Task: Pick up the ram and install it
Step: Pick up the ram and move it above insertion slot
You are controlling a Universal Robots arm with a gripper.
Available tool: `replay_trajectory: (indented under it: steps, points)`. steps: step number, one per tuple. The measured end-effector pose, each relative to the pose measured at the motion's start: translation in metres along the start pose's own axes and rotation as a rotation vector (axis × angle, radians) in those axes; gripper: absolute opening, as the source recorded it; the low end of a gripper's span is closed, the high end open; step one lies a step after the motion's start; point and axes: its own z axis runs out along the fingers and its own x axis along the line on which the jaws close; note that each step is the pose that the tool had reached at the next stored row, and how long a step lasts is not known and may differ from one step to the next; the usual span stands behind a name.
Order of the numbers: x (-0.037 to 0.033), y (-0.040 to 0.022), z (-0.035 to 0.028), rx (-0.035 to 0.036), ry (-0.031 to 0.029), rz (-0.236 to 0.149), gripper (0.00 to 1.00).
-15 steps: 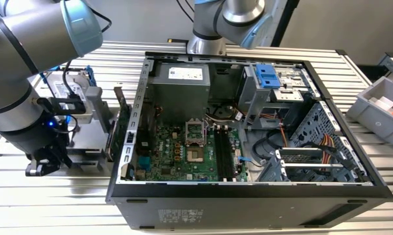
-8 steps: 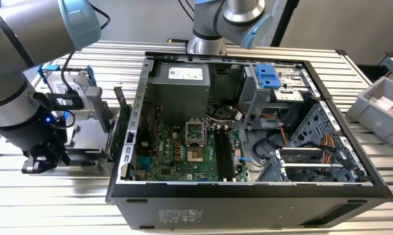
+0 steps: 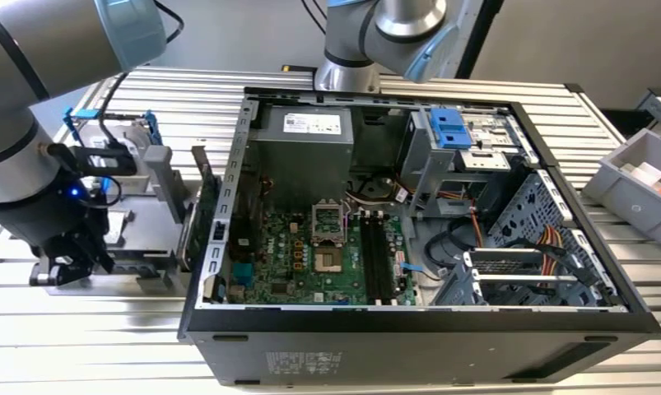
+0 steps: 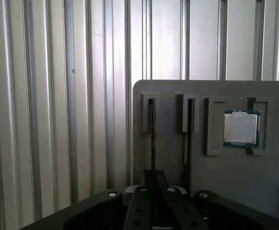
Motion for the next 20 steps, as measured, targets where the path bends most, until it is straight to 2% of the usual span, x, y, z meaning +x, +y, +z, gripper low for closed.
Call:
replay_trajectory:
  steps: [20]
  points:
    - [-0.0009,0.0000,-0.0294,-0.0001,0.0000,0.001,0.00]
